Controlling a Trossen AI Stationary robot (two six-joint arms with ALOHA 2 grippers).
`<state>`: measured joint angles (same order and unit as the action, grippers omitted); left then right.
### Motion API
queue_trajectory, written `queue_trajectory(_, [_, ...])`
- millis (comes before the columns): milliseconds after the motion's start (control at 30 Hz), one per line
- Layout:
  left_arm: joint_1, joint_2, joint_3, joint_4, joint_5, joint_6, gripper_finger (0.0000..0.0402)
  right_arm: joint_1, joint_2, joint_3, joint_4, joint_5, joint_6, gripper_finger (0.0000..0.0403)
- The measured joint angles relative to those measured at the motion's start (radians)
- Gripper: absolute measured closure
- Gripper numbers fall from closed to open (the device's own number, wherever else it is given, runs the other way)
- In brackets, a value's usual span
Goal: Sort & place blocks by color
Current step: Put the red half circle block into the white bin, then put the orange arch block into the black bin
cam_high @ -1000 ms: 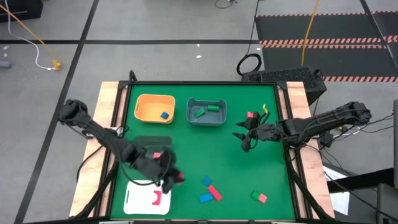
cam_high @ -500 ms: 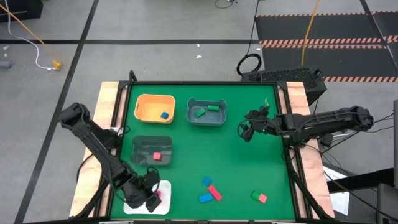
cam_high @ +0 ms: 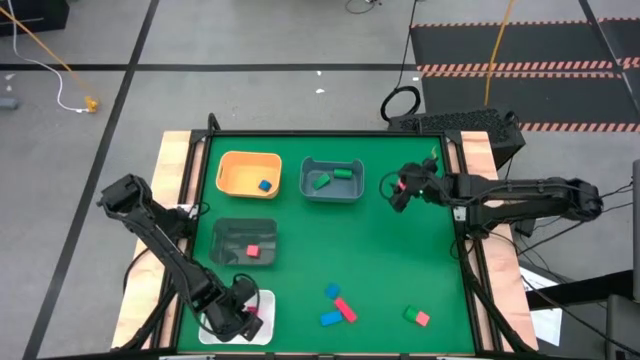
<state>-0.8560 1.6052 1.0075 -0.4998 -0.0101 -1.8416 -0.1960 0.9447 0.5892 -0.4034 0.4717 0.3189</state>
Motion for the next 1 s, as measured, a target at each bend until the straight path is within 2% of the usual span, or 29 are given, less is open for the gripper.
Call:
queue_trajectory(133, [0.0, 0.0, 0.0, 0.004, 0.014, 0.001, 0.016, -0.027, 0.0, 0.0, -0.001, -0.003, -0.025, 0.0177])
queue_trajectory(267, [0.011, 0.0, 0.0, 0.008, 0.014, 0.016, 0.0139, -0.048, 0.0, 0.0, -0.007, -0.004, -0.048, 0.0177])
queue_trajectory(433, [0.035, -0.027, 0.0, 0.072, 0.012, 0.107, 0.0143, -0.079, 0.004, 0.0, -0.009, -0.012, -0.078, 0.0177])
queue_trajectory(633, [0.045, -0.089, 0.0, 0.092, -0.006, 0.177, 0.0162, -0.124, 0.045, -0.004, -0.004, -0.111, -0.144, 0.0177])
queue_trajectory(800, [0.055, -0.139, 0.0, 0.087, -0.154, 0.263, 0.0173, -0.161, 0.097, -0.04, 0.016, -0.112, -0.273, 0.0177])
queue_trajectory(1000, [0.11, -0.198, 0.0, 0.113, -0.393, 0.431, 0.0176, -0.219, 0.147, -0.082, 0.045, -0.111, -0.378, 0.0177])
